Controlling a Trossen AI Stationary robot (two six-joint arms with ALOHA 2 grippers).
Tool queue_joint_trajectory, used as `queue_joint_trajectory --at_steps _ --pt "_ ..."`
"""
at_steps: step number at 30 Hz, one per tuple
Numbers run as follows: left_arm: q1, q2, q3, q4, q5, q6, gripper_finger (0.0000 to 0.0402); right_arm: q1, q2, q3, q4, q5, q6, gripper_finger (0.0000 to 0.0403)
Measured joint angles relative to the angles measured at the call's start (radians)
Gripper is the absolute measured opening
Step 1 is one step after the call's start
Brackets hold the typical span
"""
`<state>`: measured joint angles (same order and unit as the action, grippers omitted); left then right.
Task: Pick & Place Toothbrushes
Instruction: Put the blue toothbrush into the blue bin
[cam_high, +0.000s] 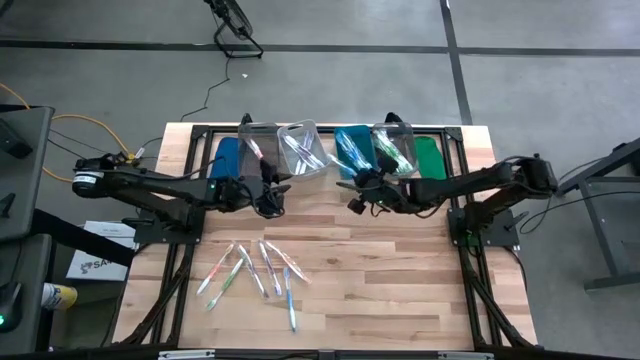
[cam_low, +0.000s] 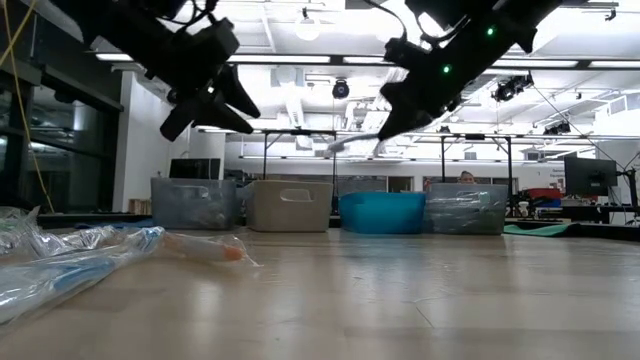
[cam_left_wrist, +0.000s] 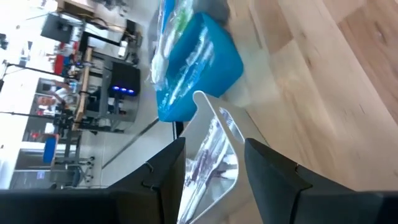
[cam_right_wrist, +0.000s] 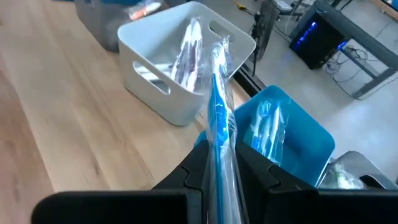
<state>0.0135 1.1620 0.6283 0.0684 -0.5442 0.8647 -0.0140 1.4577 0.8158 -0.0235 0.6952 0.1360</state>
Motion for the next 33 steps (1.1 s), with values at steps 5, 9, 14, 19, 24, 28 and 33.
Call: queue_joint_trajectory --at_steps 5,9,14,19,24,28,33 --pt "0.007 -0.030 -0.092 0.132 0.003 -0.007 0.0158 -0.042 -0.050 0.000 -0.003 -0.057 0.002 0.0040" --pt "0.057 -0.032 -0.166 0.261 0.065 -0.015 0.0158 -0.092 -0.078 0.000 -0.003 -0.110 0.002 0.0040" --pt "0.134 -0.032 -0.227 0.357 0.189 -0.044 0.0158 -0.168 -0.080 0.000 -0.005 -0.190 -0.006 0.0040" --pt "0.174 -0.032 -0.233 0.367 0.300 -0.058 0.0158 -0.267 -0.080 0.000 -0.004 -0.279 -0.010 0.0040" --pt "0.183 -0.032 -0.233 0.388 0.358 -0.058 0.0158 -0.383 -0.066 0.000 0.015 -0.414 0.040 0.0040" --pt "0.183 -0.031 -0.233 0.400 0.360 -0.055 0.0158 -0.425 -0.027 0.000 0.045 -0.436 0.148 0.0040" --pt "0.183 -0.031 -0.233 0.401 0.360 -0.053 0.0158 -0.427 0.033 0.000 0.094 -0.445 0.206 0.0040"
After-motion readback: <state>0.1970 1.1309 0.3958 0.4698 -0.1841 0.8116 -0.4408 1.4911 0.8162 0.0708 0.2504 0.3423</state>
